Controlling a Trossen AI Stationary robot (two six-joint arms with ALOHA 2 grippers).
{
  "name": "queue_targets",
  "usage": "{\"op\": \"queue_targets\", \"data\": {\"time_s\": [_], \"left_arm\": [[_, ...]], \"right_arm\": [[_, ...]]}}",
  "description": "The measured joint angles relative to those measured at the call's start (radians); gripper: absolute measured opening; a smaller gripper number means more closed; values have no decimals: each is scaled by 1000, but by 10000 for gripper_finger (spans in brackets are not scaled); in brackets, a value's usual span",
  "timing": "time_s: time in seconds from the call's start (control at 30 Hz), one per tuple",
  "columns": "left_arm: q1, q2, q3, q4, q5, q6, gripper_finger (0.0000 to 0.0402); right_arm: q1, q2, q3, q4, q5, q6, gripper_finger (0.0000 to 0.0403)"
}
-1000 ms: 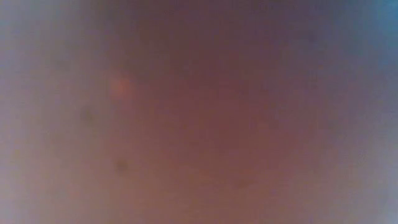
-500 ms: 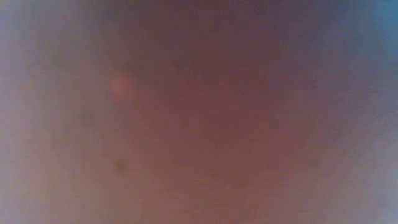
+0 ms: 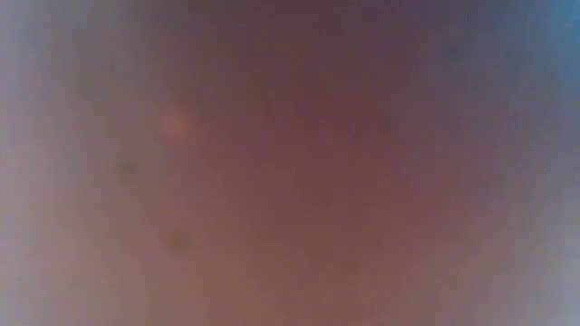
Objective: Pick & Place Utensil
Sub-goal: Put the pink straw into the yellow cup on the transparent mat
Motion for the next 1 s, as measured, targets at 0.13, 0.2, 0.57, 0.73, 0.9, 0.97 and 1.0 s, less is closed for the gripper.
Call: {"op": "queue_targets", "data": {"time_s": [0.13,0.2,0.57,0.73,0.9,0.97,1.0], "left_arm": [[0,0,0,0,0,0,48],[0,0,0,-1,0,-1,48],[0,0,0,0,0,-3,48],[0,0,0,0,0,-4,48],[0,0,0,0,0,-4,48],[0,0,0,0,0,-4,48],[0,0,0,0,0,-4,48]], "right_arm": [[5,109,3,148,-1,48,1],[6,148,6,251,-2,75,1],[14,283,20,375,3,83,1],[6,323,34,375,4,83,1],[-12,334,32,343,3,83,18],[-19,333,33,342,3,83,33],[-20,333,33,342,3,83,42]]}}
